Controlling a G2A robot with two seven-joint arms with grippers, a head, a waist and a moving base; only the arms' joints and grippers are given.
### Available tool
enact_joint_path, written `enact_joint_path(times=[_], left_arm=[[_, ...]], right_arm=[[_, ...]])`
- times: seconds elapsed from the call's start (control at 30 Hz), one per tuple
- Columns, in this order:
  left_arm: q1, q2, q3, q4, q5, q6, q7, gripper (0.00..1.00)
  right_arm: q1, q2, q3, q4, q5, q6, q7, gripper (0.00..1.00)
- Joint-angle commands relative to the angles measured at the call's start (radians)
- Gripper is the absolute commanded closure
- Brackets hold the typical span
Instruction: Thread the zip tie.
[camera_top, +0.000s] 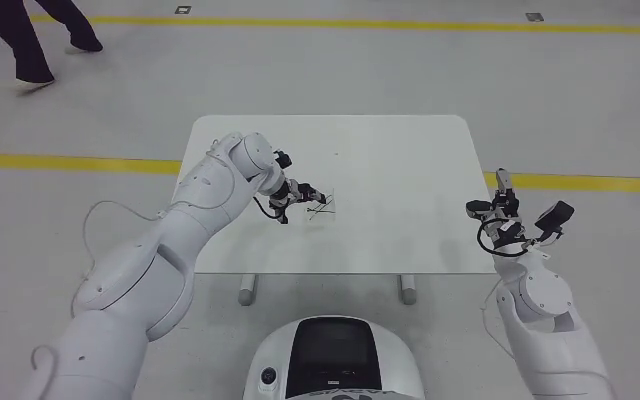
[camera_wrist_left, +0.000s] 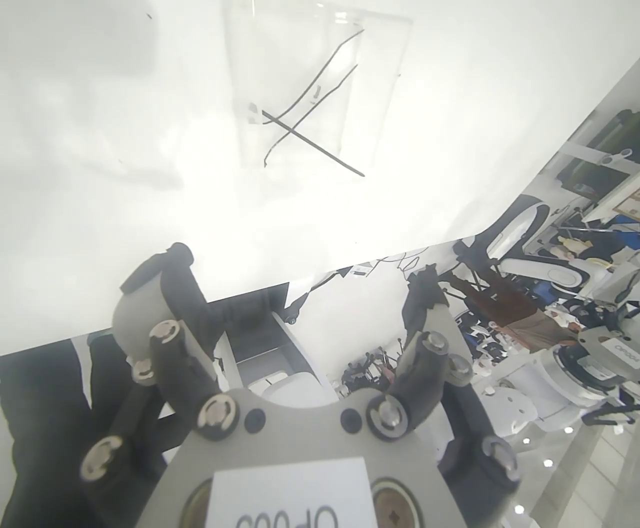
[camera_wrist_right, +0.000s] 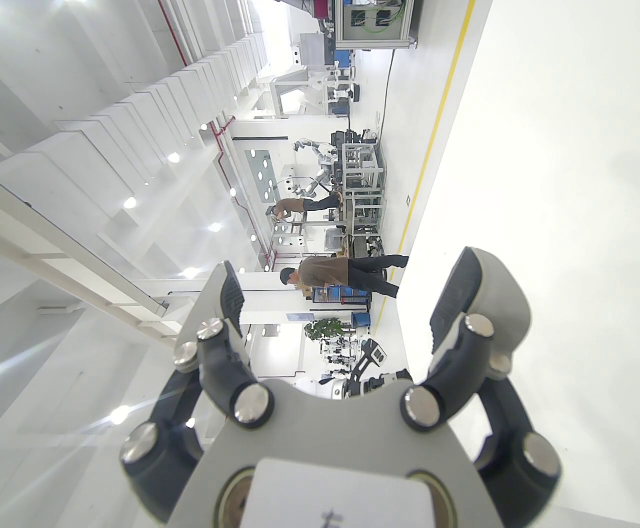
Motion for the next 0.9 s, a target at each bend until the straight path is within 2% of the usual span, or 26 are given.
enact_joint_path(times=[0.0, 0.07, 0.2, 0.3, 0.53, 0.6, 0.67, 0.87], left_arm=[[-0.005, -0.002, 0.025, 0.012, 0.054, 0.0, 0.011, 0.0], [-0.016, -0.01, 0.033, 0.033, 0.057, 0.0, 0.001, 0.0], [-0.038, -0.041, 0.065, 0.091, 0.077, 0.0, -0.029, 0.0], [-0.05, -0.066, 0.081, 0.123, 0.086, 0.0, -0.003, 0.0], [-0.05, -0.066, 0.081, 0.123, 0.086, 0.0, -0.003, 0.0], [-0.037, -0.067, 0.087, 0.118, 0.097, -0.006, 0.028, 0.0], [-0.038, -0.067, 0.091, 0.112, 0.105, -0.016, 0.032, 0.0], [-0.047, -0.075, 0.1, 0.135, 0.118, -0.028, 0.043, 0.0]], right_arm=[[0.0, 0.0, 0.0, 0.0, 0.0, 0.0, 0.0, 0.0], [0.0, 0.0, 0.0, 0.0, 0.0, 0.0, 0.0, 0.0], [0.0, 0.0, 0.0, 0.0, 0.0, 0.0, 0.0, 0.0], [0.0, 0.0, 0.0, 0.0, 0.0, 0.0, 0.0, 0.0], [0.0, 0.0, 0.0, 0.0, 0.0, 0.0, 0.0, 0.0], [0.0, 0.0, 0.0, 0.0, 0.0, 0.0, 0.0, 0.0], [0.0, 0.0, 0.0, 0.0, 0.0, 0.0, 0.0, 0.0], [0.0, 0.0, 0.0, 0.0, 0.0, 0.0, 0.0, 0.0]])
